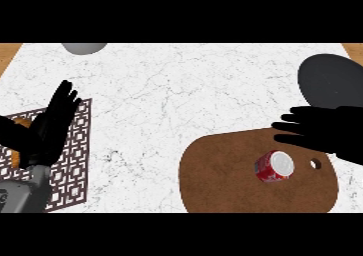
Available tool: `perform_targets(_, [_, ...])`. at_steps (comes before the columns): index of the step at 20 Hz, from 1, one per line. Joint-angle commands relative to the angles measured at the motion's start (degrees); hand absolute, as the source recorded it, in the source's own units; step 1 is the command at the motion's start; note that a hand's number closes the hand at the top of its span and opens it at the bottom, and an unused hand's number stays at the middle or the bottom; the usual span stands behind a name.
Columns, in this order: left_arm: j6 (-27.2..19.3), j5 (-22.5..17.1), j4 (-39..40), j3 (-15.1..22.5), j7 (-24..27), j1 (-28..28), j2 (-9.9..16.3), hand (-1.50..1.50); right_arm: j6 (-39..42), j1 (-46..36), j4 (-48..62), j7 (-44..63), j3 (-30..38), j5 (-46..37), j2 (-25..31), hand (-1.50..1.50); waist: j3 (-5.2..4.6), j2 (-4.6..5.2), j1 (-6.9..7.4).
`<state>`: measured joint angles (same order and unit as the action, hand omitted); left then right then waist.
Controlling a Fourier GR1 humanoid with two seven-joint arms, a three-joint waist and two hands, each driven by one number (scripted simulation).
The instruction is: Pick the can from the cutting board and place it in the pan
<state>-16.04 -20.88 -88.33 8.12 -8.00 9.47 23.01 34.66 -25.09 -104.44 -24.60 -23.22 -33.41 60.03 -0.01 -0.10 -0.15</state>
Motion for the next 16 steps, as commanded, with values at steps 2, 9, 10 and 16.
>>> perform_targets(2, [0.46,1.38,-1.81,-1.65,-1.89,-0.1,-0.31,0.0,2.47,3.35,-6.55,5.12,1.43,-5.04,-3.77,-1.5,0.0,-0.01,-0.01])
perform_targets(9, [4.68,1.82,-1.2,-4.6,-1.62,-0.88,-1.07,0.0,8.52,5.19,-10.93,6.13,4.3,-6.72,-10.3,-1.5,-0.01,0.06,0.21])
perform_targets(10, [1.83,3.7,-3.48,-2.69,-2.34,-1.5,-2.86,0.0,9.25,7.19,-13.3,7.94,3.96,-7.79,-9.46,-1.5,0.0,0.0,0.08])
perform_targets(16, [2.77,5.82,-2.74,-2.76,-0.47,-2.92,-5.33,0.0,7.73,7.3,-8.33,9.87,-0.28,-16.94,-15.71,-1.5,0.0,0.11,0.36])
